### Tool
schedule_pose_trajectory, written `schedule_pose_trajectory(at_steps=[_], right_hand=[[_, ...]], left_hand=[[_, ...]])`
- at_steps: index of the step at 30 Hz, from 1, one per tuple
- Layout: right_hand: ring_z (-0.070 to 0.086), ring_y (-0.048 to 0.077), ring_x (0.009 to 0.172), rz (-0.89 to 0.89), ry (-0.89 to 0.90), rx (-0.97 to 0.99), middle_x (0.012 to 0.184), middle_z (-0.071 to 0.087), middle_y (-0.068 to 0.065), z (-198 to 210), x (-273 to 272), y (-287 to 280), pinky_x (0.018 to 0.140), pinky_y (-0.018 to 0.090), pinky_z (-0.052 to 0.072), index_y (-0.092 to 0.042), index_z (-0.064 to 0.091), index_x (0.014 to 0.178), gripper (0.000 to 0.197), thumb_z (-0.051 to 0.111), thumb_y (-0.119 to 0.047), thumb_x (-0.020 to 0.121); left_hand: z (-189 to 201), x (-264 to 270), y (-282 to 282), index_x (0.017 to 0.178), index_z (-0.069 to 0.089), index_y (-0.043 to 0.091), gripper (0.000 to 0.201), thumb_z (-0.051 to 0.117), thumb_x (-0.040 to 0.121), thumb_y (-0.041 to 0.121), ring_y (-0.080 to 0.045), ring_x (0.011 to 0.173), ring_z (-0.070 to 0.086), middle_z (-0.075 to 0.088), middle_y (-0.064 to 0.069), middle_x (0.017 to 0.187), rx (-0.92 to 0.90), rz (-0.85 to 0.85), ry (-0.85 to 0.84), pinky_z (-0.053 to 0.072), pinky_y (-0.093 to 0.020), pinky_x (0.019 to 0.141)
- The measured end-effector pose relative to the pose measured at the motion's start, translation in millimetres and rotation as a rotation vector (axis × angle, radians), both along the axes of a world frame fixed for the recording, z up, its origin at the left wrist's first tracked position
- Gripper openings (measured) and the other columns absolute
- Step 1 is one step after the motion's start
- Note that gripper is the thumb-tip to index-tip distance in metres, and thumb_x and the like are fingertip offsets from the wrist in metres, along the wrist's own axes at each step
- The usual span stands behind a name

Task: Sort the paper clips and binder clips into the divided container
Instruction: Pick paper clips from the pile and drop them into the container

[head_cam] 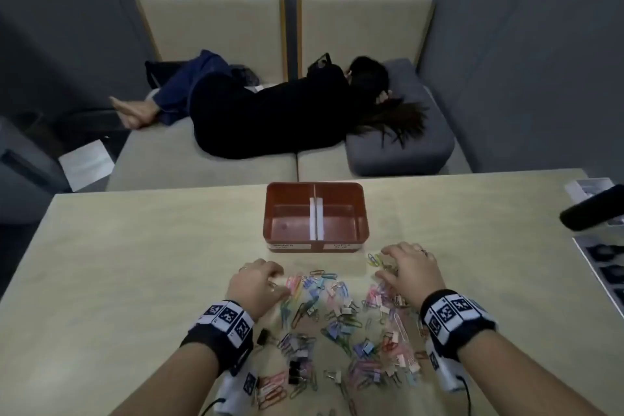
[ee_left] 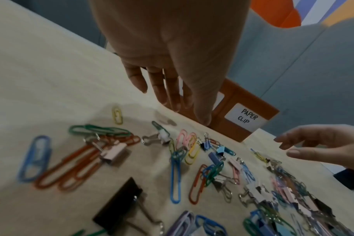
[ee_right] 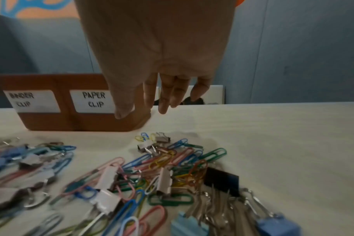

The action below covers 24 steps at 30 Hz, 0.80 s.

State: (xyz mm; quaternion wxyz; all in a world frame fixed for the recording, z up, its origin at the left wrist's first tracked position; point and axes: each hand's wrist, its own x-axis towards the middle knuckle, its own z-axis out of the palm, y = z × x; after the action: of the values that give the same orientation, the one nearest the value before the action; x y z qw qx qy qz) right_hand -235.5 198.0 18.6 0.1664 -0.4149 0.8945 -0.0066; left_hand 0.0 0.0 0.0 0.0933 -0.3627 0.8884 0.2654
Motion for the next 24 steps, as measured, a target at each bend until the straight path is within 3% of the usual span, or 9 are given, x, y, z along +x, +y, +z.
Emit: schedule_pose_trajectory(at_steps=[4,9,16,24], right_hand=[[0.049,0.018,0.114,-0.016,-0.017,0.037,0.118,0.059,-0.007,-23.0,-13.4,-17.7,0.094,0.036,0.036,-0.028,0.057,0.119,0.045,0.060,-0.054,0.082],[0.051,0.018,0.108,-0.075,-0.065,0.010,0.108,0.061,-0.006,-42.6,-19.8,-25.6,0.090,0.035,0.036,-0.027,0.060,0.108,0.039,0.068,-0.049,0.077],[0.055,0.015,0.096,-0.104,-0.169,-0.005,0.075,0.062,-0.015,-47.9,-19.5,-31.8,0.084,0.033,0.036,-0.033,0.066,0.081,0.004,0.069,-0.036,0.080],[0.054,0.017,0.099,-0.003,-0.150,0.037,0.090,0.069,-0.008,-38.8,-18.5,-35.2,0.086,0.034,0.036,-0.030,0.068,0.083,0.007,0.061,-0.030,0.084]], left_hand=[[-23.2,-14.9,-2.4,0.110,0.058,0.032,0.043,0.062,0.076,0.057,-0.017,0.098,0.054,0.059,0.008,0.104,-0.021,-0.013,-0.039,0.048,-0.031,0.083],[-36.7,-25.4,-1.2,0.113,0.055,0.030,0.054,0.067,0.069,0.059,-0.019,0.102,0.053,0.057,0.007,0.110,-0.012,0.029,-0.115,0.046,-0.034,0.089],[-38.5,-33.0,-0.4,0.102,0.062,0.032,0.029,0.062,0.080,0.052,-0.016,0.100,0.054,0.065,0.011,0.101,-0.032,0.072,-0.096,0.039,-0.033,0.087],[-32.3,-35.4,-0.1,0.094,0.064,0.035,0.020,0.060,0.082,0.051,-0.018,0.106,0.049,0.059,0.010,0.105,-0.014,0.035,-0.156,0.037,-0.036,0.090]])
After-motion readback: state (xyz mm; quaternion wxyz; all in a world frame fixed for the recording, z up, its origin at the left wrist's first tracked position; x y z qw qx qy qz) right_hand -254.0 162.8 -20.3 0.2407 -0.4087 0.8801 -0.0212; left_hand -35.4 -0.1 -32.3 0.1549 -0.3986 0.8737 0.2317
